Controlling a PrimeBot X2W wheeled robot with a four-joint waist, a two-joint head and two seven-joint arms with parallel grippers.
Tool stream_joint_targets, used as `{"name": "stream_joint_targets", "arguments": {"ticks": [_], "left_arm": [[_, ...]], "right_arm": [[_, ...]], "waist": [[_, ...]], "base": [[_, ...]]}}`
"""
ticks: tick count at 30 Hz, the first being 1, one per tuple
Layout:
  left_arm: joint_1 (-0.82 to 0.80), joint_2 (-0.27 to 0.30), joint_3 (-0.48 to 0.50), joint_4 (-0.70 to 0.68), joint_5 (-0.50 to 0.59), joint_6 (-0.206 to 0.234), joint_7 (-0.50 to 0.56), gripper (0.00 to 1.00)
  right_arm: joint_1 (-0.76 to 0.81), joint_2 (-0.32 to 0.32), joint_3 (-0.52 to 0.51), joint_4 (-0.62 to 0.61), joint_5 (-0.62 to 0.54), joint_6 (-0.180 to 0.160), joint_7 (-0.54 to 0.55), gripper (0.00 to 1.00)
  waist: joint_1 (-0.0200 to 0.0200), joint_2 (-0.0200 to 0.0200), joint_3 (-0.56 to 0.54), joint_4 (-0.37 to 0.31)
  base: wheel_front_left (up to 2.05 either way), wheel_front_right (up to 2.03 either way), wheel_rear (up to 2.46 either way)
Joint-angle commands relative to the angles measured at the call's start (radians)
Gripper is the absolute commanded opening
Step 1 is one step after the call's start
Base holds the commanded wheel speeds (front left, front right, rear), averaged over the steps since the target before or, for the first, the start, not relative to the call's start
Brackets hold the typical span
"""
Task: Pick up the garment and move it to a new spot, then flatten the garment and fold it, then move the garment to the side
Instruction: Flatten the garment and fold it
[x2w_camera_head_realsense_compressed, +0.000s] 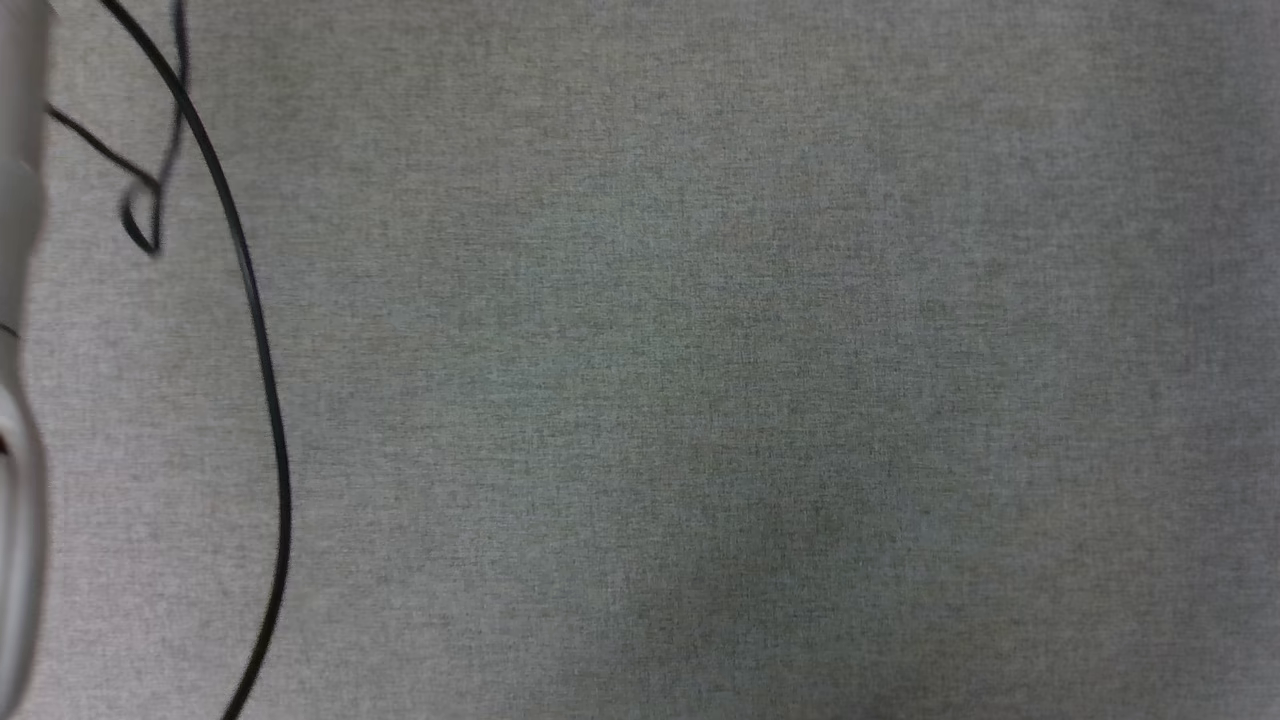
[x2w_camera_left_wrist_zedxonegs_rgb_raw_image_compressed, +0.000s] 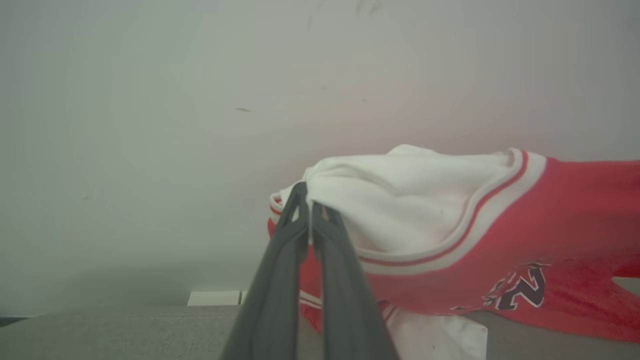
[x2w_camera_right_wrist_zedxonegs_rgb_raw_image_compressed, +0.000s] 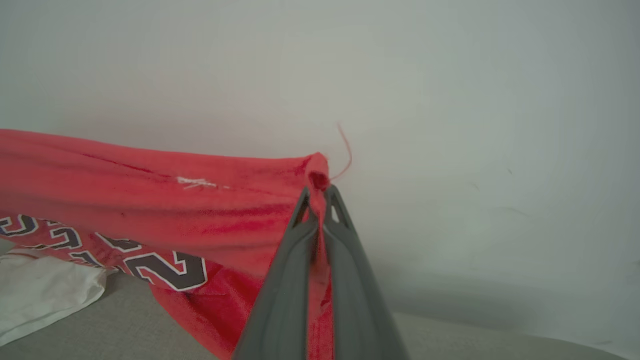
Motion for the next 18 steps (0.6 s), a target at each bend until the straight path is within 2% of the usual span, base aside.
{"name": "stream_joint_targets", "arguments": {"ticks": [1,5,11,16,18], "left_arm": [[0.053,-0.013,0.005,0.013,-0.018,-0.016,-0.015,0.00],[0.192,-0.026,0.019,0.031,-0.059,-0.042,-0.040,0.00],[0.466,-0.033,0.022,0.001,-0.101,-0.060,-0.073,0.00],[0.685,-0.027,0.033,-0.073,-0.106,-0.059,-0.082,0.00],[0.770,-0.016,0.047,-0.121,-0.094,-0.043,-0.082,0.00]], "right_arm": [[0.059,-0.005,0.026,-0.007,0.024,-0.002,-0.013,0.00],[0.219,-0.011,0.089,-0.034,0.095,-0.002,-0.041,0.00],[0.516,-0.032,0.161,-0.092,0.211,-0.002,-0.085,0.00],[0.741,-0.061,0.198,-0.142,0.293,-0.002,-0.093,0.00],[0.820,-0.062,0.210,-0.169,0.322,-0.002,-0.092,0.00]], "waist": [[-0.0002,0.0000,-0.012,0.007],[-0.0002,0.0000,-0.058,0.014],[-0.0002,0.0000,-0.188,0.021],[-0.0002,0.0000,-0.318,0.023],[-0.0002,0.0000,-0.369,0.020]], "base": [[0.00,0.00,0.00],[0.00,0.00,0.00],[0.00,0.00,0.00],[0.00,0.00,0.00],[0.00,0.00,0.00]]}}
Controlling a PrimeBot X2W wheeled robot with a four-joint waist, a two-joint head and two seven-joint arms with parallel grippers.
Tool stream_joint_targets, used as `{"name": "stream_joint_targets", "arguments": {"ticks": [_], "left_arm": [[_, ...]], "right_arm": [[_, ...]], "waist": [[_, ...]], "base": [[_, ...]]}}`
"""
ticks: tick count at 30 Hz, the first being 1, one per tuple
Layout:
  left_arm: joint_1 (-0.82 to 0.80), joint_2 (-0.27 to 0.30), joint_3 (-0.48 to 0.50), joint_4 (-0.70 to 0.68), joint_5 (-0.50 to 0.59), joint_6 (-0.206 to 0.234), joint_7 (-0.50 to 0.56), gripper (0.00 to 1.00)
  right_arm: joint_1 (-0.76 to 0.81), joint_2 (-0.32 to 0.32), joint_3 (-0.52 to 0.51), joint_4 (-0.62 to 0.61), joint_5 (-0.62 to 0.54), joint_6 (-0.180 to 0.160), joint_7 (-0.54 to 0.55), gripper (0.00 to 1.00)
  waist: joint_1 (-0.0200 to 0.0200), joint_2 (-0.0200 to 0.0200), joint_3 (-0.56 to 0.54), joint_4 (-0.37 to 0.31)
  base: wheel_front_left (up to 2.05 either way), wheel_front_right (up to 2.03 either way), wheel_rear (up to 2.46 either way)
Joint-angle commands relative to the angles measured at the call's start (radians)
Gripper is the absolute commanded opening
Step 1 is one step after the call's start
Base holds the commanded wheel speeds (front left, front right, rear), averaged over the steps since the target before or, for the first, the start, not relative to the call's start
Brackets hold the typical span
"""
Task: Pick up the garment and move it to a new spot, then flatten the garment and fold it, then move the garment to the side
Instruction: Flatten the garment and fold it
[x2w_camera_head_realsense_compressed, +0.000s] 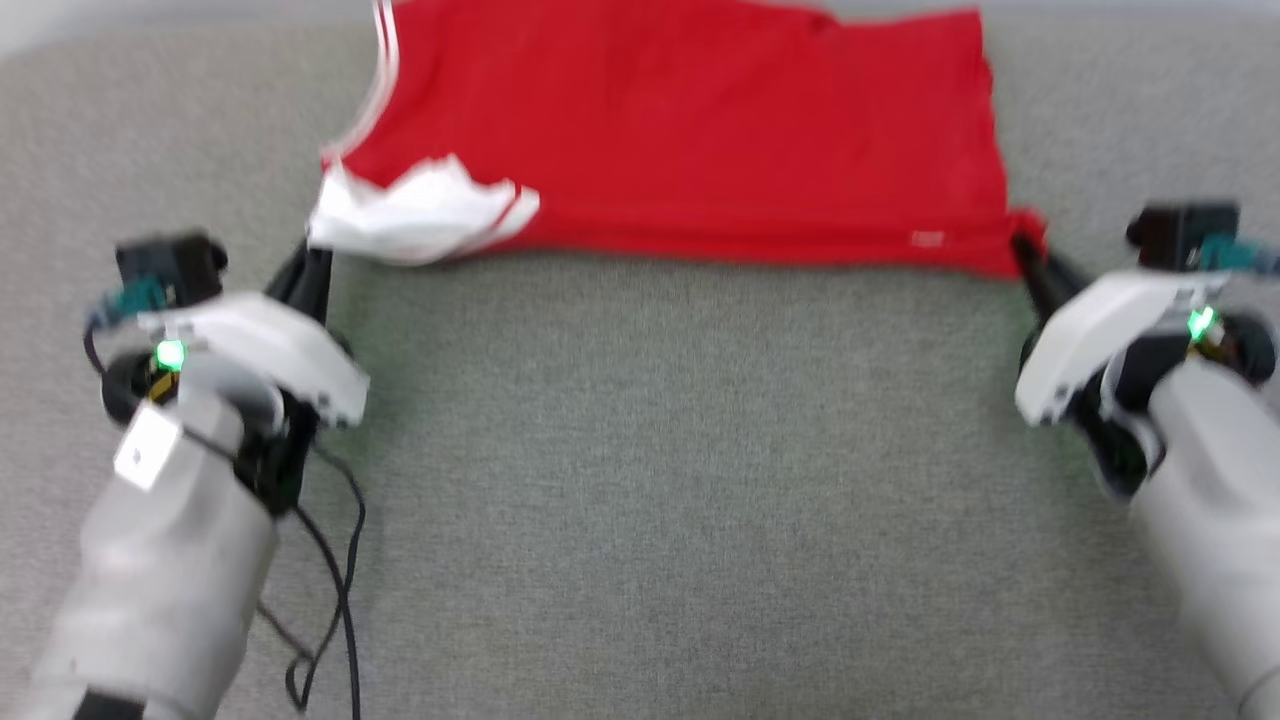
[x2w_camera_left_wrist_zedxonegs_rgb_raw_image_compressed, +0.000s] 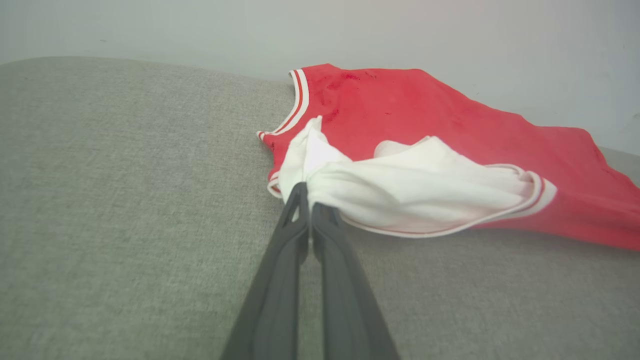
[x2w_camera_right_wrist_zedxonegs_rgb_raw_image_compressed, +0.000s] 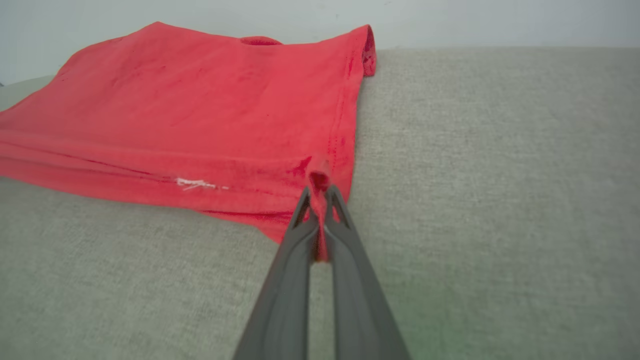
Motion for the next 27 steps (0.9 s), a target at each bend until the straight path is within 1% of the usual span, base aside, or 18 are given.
{"name": "stream_joint_targets", "arguments": {"ticks": [1,2,3,5,9,11,15,17,20,25,27], "left_arm": [[0.091,0.024,0.020,-0.042,0.013,0.023,-0.007,0.00],[0.136,0.024,0.025,-0.068,0.018,0.034,-0.007,0.00],[0.136,0.024,0.025,-0.068,0.018,0.034,-0.007,0.00],[0.226,0.027,0.031,-0.123,0.024,0.055,-0.007,0.00],[0.386,0.056,0.029,-0.221,0.027,0.098,-0.005,0.00],[0.462,0.073,0.031,-0.277,0.014,0.117,0.015,0.00],[0.613,0.117,0.043,-0.407,-0.009,0.177,0.048,0.00],[0.684,0.131,0.047,-0.482,-0.026,0.205,0.070,0.00],[0.787,0.162,0.065,-0.593,-0.049,0.262,0.101,0.00],[0.941,0.198,0.077,-0.773,-0.070,0.351,0.136,0.00],[0.993,0.208,0.083,-0.833,-0.079,0.379,0.148,0.00]], "right_arm": [[0.075,-0.012,0.016,-0.022,0.019,-0.002,0.004,0.00],[0.108,-0.023,0.017,-0.032,0.031,-0.002,0.002,0.00],[0.108,-0.023,0.017,-0.032,0.031,-0.002,0.002,0.00],[0.177,-0.036,0.018,-0.054,0.052,-0.002,0.009,0.00],[0.293,-0.056,0.028,-0.102,0.068,-0.002,0.032,0.00],[0.347,-0.070,0.019,-0.126,0.077,-0.002,0.037,0.00],[0.459,-0.081,-0.006,-0.171,0.083,-0.002,0.056,0.00],[0.517,-0.087,-0.024,-0.196,0.092,-0.002,0.071,0.00],[0.599,-0.095,-0.059,-0.240,0.093,-0.003,0.093,0.00],[0.741,-0.096,-0.141,-0.327,0.063,-0.003,0.126,0.00],[0.802,-0.093,-0.184,-0.371,0.040,-0.003,0.145,0.00]], "waist": [[0.0003,0.0000,-0.122,-0.005],[0.0003,0.0000,-0.145,-0.005],[0.0003,0.0000,-0.145,-0.005],[0.0003,0.0000,-0.187,-0.005],[0.0003,0.0000,-0.252,-0.011],[0.0003,0.0000,-0.279,-0.014],[0.0003,0.0000,-0.331,-0.016],[0.0003,0.0000,-0.353,-0.012],[0.0003,0.0000,-0.368,-0.007],[0.0003,0.0000,-0.386,0.000],[0.0003,0.0000,-0.392,0.002]], "base": [[0.00,0.00,0.00],[0.00,0.00,0.00],[0.00,0.00,0.00],[0.00,0.00,0.00],[0.00,0.00,0.00],[0.00,0.00,0.00],[0.00,0.00,0.00],[0.00,0.00,0.00],[0.00,0.00,0.00],[0.00,0.00,0.00],[0.00,0.00,0.00]]}}
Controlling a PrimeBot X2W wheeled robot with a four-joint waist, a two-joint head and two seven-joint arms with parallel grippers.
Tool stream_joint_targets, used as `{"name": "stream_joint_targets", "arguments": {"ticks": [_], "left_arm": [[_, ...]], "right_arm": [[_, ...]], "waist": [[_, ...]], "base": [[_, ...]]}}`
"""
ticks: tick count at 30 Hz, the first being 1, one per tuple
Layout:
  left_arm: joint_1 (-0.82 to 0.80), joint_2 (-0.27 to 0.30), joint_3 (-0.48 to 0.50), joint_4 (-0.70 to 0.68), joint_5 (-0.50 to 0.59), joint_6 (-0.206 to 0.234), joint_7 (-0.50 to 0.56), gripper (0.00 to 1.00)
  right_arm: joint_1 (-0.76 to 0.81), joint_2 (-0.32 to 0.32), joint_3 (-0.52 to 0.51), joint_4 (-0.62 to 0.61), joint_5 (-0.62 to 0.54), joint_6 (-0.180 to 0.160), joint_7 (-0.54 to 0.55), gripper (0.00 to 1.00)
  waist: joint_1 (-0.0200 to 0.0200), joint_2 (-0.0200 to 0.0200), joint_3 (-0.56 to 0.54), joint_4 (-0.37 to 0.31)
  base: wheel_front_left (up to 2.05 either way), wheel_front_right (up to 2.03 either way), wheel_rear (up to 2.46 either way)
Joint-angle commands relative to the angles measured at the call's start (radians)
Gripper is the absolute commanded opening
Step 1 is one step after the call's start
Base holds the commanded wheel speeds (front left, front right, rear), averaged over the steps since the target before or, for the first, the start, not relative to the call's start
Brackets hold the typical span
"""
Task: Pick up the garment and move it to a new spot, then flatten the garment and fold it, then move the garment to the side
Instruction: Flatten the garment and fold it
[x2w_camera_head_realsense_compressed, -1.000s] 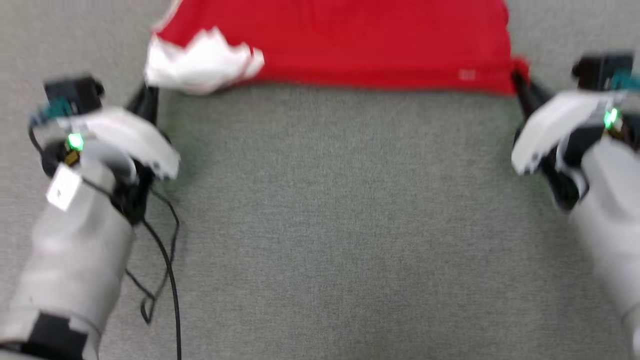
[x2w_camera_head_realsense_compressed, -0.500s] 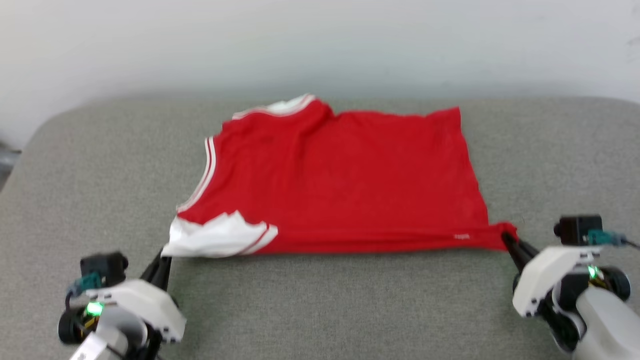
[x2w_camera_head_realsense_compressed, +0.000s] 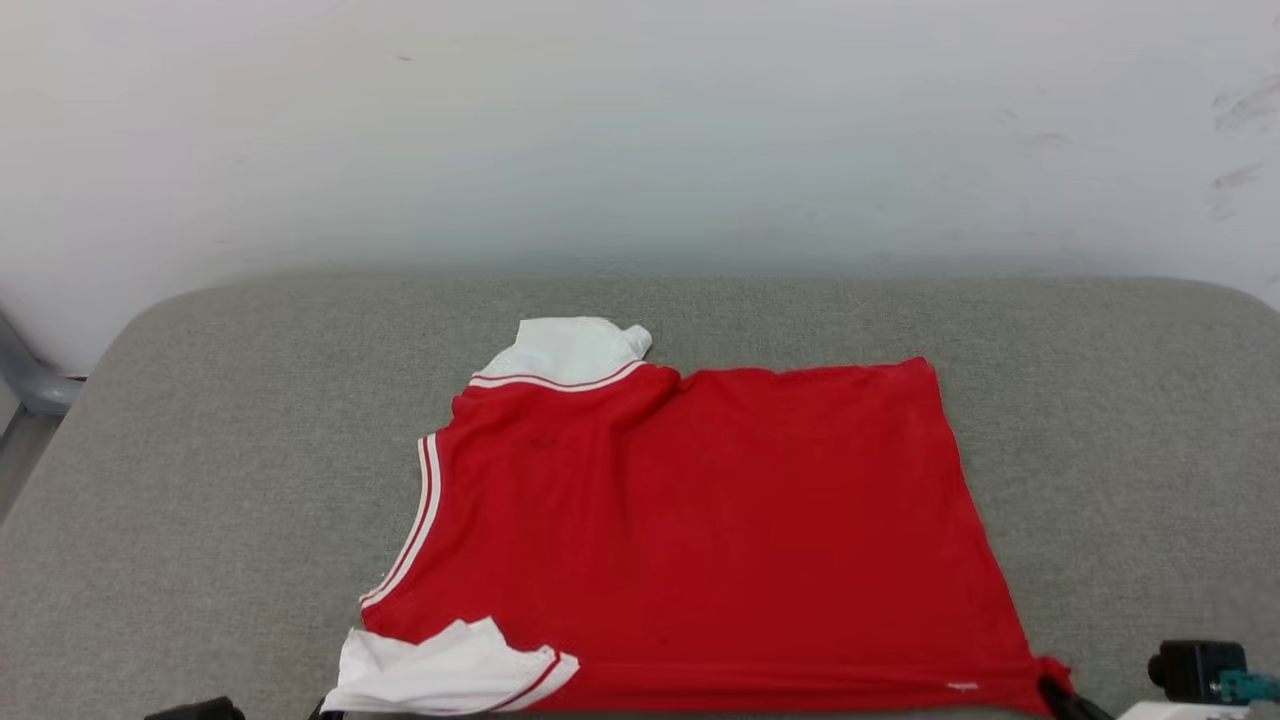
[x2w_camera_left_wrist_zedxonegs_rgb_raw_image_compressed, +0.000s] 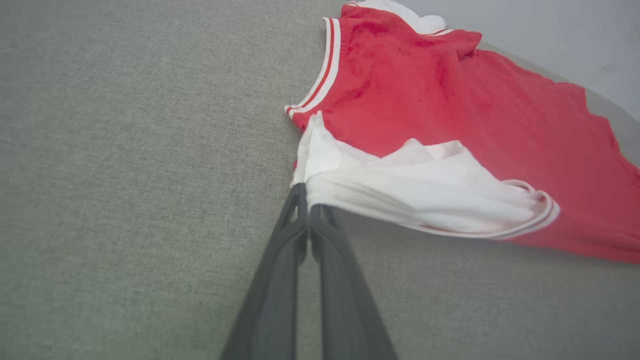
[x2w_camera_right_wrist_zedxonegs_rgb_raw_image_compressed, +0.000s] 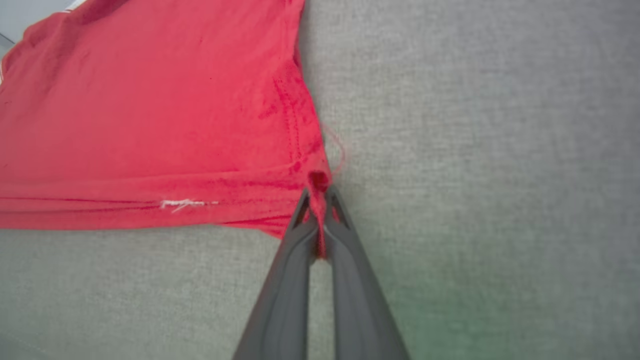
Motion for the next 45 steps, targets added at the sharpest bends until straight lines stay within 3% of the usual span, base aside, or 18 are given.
{"name": "stream_joint_targets", "arguments": {"ticks": [1,11,16,20,30,45], "left_arm": [[0.028,0.022,0.024,-0.017,-0.008,0.025,0.001,0.00],[0.187,0.068,0.051,-0.214,-0.047,0.110,0.042,0.00],[0.121,0.087,0.023,-0.234,-0.019,0.095,0.080,0.00],[0.028,0.078,-0.007,-0.196,0.007,0.070,0.109,0.00],[-0.185,0.037,-0.061,-0.042,0.042,-0.013,0.143,0.00],[-0.332,-0.037,-0.131,0.183,0.058,-0.114,0.162,0.00]], "right_arm": [[0.045,-0.013,-0.036,-0.018,-0.015,-0.005,0.016,0.00],[0.329,0.101,-0.293,-0.362,-0.188,-0.005,0.223,0.00],[0.348,0.175,-0.362,-0.513,-0.279,-0.004,0.318,0.00],[0.299,0.196,-0.362,-0.571,-0.328,-0.004,0.368,0.00],[0.111,0.175,-0.306,-0.499,-0.345,-0.004,0.367,0.00],[-0.064,0.180,-0.205,-0.212,-0.318,-0.004,0.261,0.00]], "waist": [[0.0002,-0.0001,-0.005,0.002],[0.0002,-0.0001,-0.015,-0.006],[0.0002,-0.0001,0.002,-0.007],[0.0002,-0.0001,0.024,-0.012],[0.0002,-0.0001,0.110,-0.021],[0.0002,-0.0001,0.220,-0.024]], "base": [[0.00,0.00,0.00],[0.00,0.00,0.00],[0.00,0.00,0.00],[0.00,0.00,0.00],[0.00,0.00,0.00],[0.00,0.00,0.00]]}}
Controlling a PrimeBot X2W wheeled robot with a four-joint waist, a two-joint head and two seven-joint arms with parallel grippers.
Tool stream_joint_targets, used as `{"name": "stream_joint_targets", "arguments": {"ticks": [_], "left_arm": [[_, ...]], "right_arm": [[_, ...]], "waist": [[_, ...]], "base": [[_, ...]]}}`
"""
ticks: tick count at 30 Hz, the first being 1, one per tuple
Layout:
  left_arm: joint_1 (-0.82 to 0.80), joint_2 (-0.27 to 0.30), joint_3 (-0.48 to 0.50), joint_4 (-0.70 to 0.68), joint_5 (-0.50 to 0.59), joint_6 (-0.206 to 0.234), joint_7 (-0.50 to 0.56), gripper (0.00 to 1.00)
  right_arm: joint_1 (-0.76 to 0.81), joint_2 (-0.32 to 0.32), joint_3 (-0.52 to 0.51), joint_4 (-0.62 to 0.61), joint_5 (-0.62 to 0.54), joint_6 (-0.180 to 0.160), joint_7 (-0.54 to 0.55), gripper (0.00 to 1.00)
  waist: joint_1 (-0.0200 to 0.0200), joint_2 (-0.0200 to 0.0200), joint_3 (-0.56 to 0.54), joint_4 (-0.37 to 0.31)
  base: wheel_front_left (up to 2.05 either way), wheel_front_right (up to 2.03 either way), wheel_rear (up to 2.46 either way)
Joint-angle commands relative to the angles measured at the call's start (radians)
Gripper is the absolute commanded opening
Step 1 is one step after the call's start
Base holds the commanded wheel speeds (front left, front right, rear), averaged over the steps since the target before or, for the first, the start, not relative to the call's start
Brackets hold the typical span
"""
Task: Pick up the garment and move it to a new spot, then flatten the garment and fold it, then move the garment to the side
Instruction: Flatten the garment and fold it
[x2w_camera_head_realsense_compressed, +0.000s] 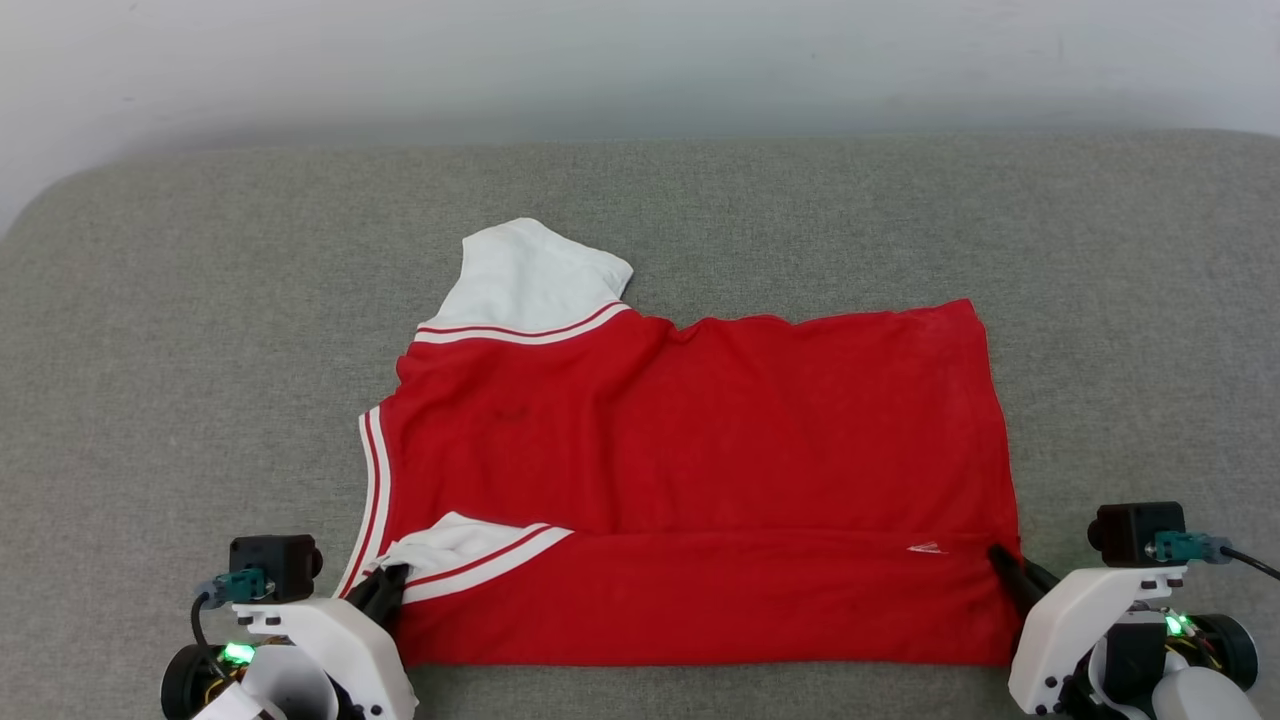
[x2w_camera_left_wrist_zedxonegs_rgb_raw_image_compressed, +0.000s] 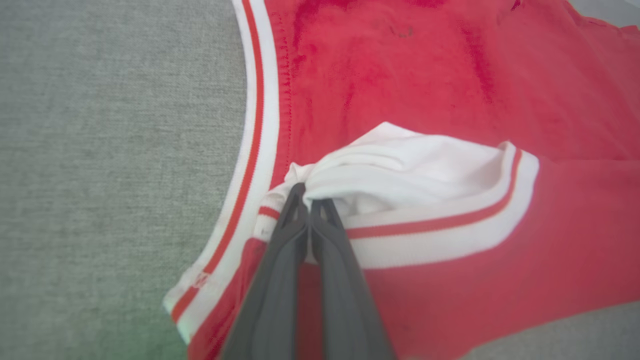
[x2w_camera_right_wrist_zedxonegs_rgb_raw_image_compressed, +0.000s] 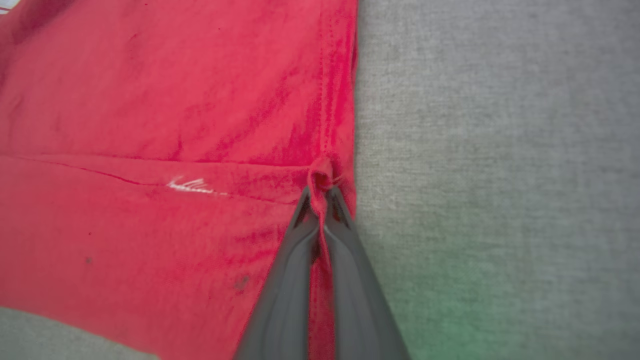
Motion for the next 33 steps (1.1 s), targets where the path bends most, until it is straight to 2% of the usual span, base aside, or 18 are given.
{"name": "stream_joint_targets", "arguments": {"ticks": [1,2,3,4,5,13,17,20,24,25,30,33], "left_arm": [[-0.009,-0.012,-0.010,0.021,-0.003,-0.012,0.008,0.00],[-0.013,-0.014,-0.011,0.031,-0.004,-0.014,0.006,0.00],[-0.013,-0.017,-0.013,0.040,-0.006,-0.015,0.005,0.20],[-0.011,-0.021,-0.010,0.048,-0.012,-0.013,0.004,0.41],[-0.009,-0.025,-0.005,0.051,-0.013,-0.007,-0.005,1.00],[0.029,-0.024,0.037,0.029,-0.033,0.034,-0.050,1.00],[0.061,0.008,0.054,-0.002,-0.032,0.067,-0.043,1.00],[0.079,0.038,0.060,-0.037,-0.033,0.089,-0.019,1.00],[0.088,0.101,0.058,-0.115,-0.051,0.087,0.065,1.00],[0.092,0.150,0.058,-0.177,-0.080,0.088,0.156,1.00],[0.097,0.207,0.056,-0.251,-0.145,0.099,0.309,1.00],[0.095,0.222,0.046,-0.262,-0.168,0.111,0.378,1.00]], "right_arm": [[-0.012,0.001,0.017,0.038,0.001,-0.002,-0.015,0.00],[-0.018,0.000,0.023,0.053,0.001,-0.002,-0.029,0.00],[-0.019,-0.001,0.025,0.068,0.004,-0.002,-0.040,0.20],[-0.021,0.000,0.028,0.079,0.009,-0.002,-0.056,0.44],[-0.023,-0.001,0.029,0.086,0.012,-0.002,-0.074,1.00],[-0.005,0.001,-0.004,0.049,-0.004,-0.001,-0.289,1.00],[0.026,0.016,-0.041,-0.003,-0.044,-0.001,-0.371,1.00],[0.059,0.037,-0.068,-0.056,-0.077,-0.001,-0.386,1.00],[0.111,0.065,-0.096,-0.152,-0.111,-0.001,-0.365,1.00],[0.144,0.084,-0.108,-0.222,-0.130,-0.001,-0.337,1.00],[0.175,0.109,-0.118,-0.299,-0.141,-0.001,-0.298,1.00],[0.184,0.121,-0.118,-0.328,-0.144,-0.001,-0.283,1.00]], "waist": [[-0.0001,0.0000,0.000,0.000],[-0.0001,0.0000,-0.003,0.000],[-0.0001,0.0000,-0.008,0.000],[-0.0001,0.0000,-0.014,-0.001],[-0.0001,0.0000,-0.022,-0.001],[-0.0001,0.0000,-0.097,0.000],[-0.0001,0.0000,-0.141,0.000],[-0.0001,0.0000,-0.169,0.000],[-0.0001,0.0000,-0.178,0.000],[-0.0001,0.0000,-0.177,-0.004],[-0.0001,0.0000,-0.161,-0.021],[-0.0001,0.0000,-0.144,-0.031]], "base": [[0.00,0.00,0.00],[0.00,0.00,0.00],[0.00,0.00,0.00],[0.00,0.00,0.00],[0.00,0.00,0.00],[0.00,0.00,0.00],[0.00,0.00,0.00],[0.00,0.00,0.00],[0.00,0.00,0.00],[0.00,0.00,0.00],[0.00,0.00,0.00],[0.00,0.00,0.00]]}}
